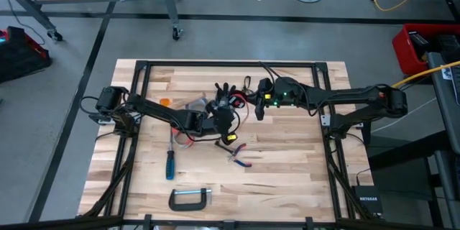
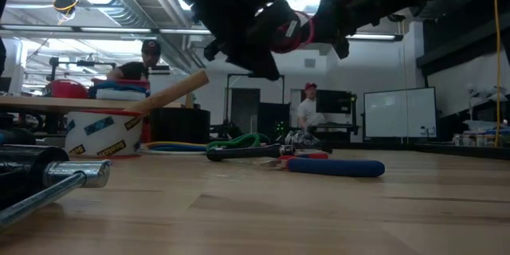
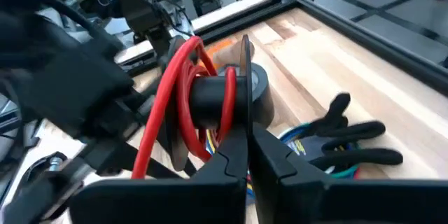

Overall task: Coil cords
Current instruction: Coil the red wire onto the black spool

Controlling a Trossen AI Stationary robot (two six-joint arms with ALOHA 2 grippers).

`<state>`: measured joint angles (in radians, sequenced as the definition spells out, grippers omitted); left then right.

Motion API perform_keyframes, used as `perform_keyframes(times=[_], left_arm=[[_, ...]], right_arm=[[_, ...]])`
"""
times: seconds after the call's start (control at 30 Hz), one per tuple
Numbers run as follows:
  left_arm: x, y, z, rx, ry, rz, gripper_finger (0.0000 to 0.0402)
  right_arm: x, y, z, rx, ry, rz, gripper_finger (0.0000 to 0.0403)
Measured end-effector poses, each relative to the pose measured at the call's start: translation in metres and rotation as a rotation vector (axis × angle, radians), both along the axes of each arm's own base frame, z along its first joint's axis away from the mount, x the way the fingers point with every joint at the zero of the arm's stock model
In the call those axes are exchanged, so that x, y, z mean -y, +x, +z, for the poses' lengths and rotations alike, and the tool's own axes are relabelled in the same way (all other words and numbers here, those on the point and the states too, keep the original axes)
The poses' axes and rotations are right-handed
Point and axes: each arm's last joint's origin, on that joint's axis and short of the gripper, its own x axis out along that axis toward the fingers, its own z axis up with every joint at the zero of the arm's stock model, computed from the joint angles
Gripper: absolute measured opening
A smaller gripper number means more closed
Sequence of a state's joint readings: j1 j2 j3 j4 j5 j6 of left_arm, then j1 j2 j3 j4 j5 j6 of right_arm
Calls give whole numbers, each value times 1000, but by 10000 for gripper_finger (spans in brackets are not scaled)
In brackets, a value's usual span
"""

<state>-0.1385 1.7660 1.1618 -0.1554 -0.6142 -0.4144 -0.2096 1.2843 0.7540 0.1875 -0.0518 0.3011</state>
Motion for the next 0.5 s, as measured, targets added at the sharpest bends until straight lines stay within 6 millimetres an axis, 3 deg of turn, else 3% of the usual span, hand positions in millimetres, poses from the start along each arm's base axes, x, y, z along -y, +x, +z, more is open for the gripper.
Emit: perform_keyframes(times=[0.27, 0.5], left_arm=[[4, -3, -6, -84, -77, -148, 29], [-2, -6, -16, -66, -126, -89, 111]], right_arm=[[-2, -10, 12, 21, -50, 17, 1], [-5, -23, 19, -11, -90, 33, 1]])
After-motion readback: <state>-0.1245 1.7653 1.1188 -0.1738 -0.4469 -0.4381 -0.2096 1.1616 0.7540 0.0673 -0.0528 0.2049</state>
